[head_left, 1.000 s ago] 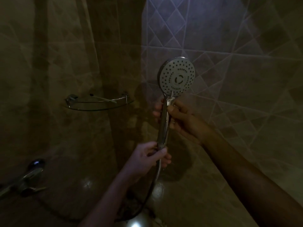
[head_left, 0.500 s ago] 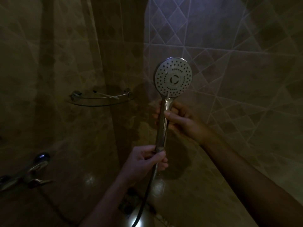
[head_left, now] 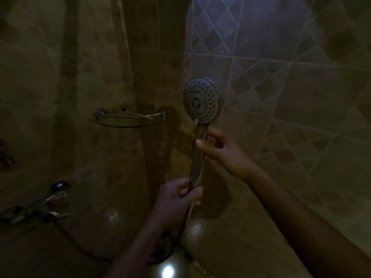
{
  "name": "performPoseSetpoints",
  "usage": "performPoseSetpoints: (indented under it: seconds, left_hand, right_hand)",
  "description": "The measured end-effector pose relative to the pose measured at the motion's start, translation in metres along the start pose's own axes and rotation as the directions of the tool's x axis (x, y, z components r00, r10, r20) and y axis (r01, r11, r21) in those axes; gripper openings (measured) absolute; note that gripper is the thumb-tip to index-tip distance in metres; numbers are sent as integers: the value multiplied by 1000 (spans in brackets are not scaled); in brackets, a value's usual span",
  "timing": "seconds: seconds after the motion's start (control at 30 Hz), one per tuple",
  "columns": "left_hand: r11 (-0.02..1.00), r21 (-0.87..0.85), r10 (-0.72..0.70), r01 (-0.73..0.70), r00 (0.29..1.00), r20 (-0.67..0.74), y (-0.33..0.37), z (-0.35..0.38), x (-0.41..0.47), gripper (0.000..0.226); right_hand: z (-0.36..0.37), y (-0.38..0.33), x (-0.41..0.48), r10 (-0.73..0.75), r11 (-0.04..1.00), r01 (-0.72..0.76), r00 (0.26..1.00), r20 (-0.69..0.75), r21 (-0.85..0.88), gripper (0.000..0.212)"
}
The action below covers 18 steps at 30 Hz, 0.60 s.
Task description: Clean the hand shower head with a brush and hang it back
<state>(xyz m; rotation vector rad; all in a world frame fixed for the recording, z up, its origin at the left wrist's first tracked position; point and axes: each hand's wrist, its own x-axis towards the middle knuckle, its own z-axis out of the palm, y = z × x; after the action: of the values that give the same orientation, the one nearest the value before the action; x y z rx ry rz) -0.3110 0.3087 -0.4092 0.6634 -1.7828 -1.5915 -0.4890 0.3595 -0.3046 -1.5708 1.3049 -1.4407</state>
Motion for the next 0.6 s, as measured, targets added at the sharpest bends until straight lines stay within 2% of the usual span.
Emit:
performPoseSetpoints:
  seconds: [0.07,0.13,0.3,0.43,0.5,0.6]
  left_hand:
    - [1000,20,-6,6,1000,0,1,-2,0,10]
    - [1000,16,-20,21,1000,-11,1,-3,0,6]
    - [999,0,-39,39,999,-38,-7,-4,1,26]
    - [998,-41,-43,40,997,-58,-9,-6,2,23]
    - [999,-25,-26,24,998,-65,-8,-10,1,28]
    - [1000,-18,3,-4,998,-64,-6,-15,0,29]
  right_hand:
    - [-1,-2,3,45,995,-53,995,91,87,27]
    - [-1,-4,6,68,987,-83,991,117,136,34]
    - [8,-7,9,83,995,-88,993,88,51,33]
    - [17,-7,10,90,996,-90,994,56,10,28]
    - [18,-8,11,95,995,-94,993,63,-22,26]
    - [15,-10,11,100,992,-111,984,148,66,32]
